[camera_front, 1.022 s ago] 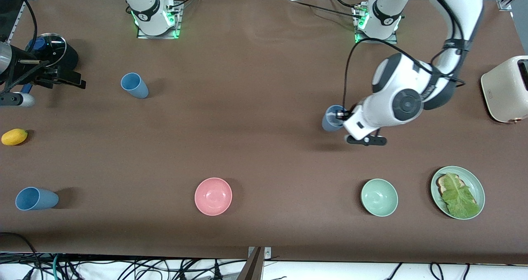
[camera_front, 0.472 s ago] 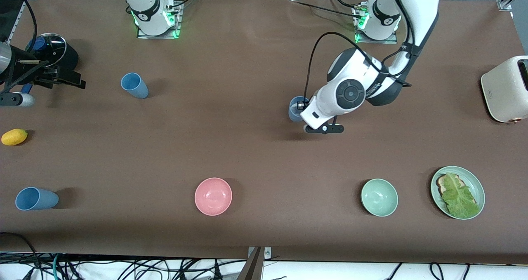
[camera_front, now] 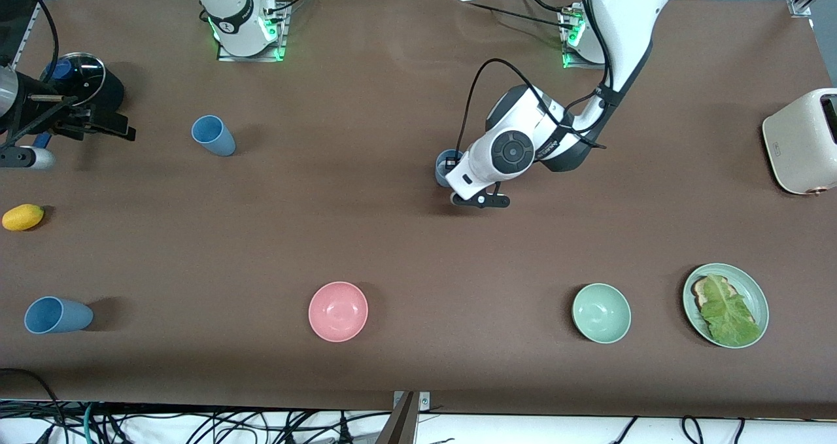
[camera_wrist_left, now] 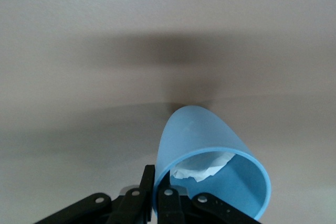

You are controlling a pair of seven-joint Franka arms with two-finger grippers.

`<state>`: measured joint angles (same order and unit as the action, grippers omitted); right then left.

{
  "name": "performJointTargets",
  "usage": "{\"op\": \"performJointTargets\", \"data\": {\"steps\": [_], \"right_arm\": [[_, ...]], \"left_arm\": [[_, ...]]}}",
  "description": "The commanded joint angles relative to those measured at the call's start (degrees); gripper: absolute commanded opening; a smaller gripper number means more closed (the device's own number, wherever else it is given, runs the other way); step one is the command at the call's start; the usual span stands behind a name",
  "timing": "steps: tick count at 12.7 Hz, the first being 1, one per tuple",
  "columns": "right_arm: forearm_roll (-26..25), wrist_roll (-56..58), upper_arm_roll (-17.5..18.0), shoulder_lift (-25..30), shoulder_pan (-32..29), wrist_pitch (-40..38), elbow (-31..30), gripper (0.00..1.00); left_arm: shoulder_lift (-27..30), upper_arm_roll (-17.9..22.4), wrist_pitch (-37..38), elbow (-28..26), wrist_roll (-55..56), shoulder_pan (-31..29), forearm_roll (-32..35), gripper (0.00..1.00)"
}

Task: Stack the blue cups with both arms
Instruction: 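Grasp the tissue cup with the left gripper and carry it toward the table middle, then set the tissue cup down and open the left gripper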

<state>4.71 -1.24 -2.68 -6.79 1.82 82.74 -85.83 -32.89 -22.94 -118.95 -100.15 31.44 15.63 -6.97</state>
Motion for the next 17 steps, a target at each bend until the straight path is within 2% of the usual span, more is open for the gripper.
{"op": "performJointTargets", "data": {"steps": [1, 5, 6, 7, 11, 15, 17], "right_arm": [[0.39, 0.28, -0.13, -0.15, -0.06, -1.18, 1.19, 1.0], [0.39, 0.28, -0.13, -0.15, -0.06, -1.18, 1.28, 1.0], [0.39, 0.37, -0.22, -0.15, -0.06, -1.18, 1.19, 1.0], [0.39, 0.45, -0.22, -0.15, -0.06, -1.18, 1.19, 1.0], [0.65, 0.19, -0.31, -0.15, -0.06, -1.27, 1.19, 1.0], [0.83, -0.07, -0.39, -0.15, -0.15, -1.18, 1.19, 1.0], [1.0, 0.01, -0.39, -0.33, -0.15, -0.92, 1.19, 1.0]], "left_arm": [[-0.33, 0.44, 0.47, 1.44, 0.2, 1.06, -1.47, 0.0], [-0.42, 0.44, 0.82, 1.27, 0.19, 2.03, -1.29, 0.0], [-0.33, 0.44, 1.08, 1.36, 0.46, 2.03, -1.47, 0.81], [0.11, 0.44, 1.26, 1.44, 0.89, 2.03, -1.47, 1.0], [3.53, 0.44, 5.37, 3.19, 0.99, 0.98, -1.3, 1.0], [4.68, 1.06, 21.7, 15.39, 0.02, -2.88, -0.24, 1.0], [5.03, 0.97, 24.89, 16.65, 0.02, -3.24, 4.91, 1.0]]}}
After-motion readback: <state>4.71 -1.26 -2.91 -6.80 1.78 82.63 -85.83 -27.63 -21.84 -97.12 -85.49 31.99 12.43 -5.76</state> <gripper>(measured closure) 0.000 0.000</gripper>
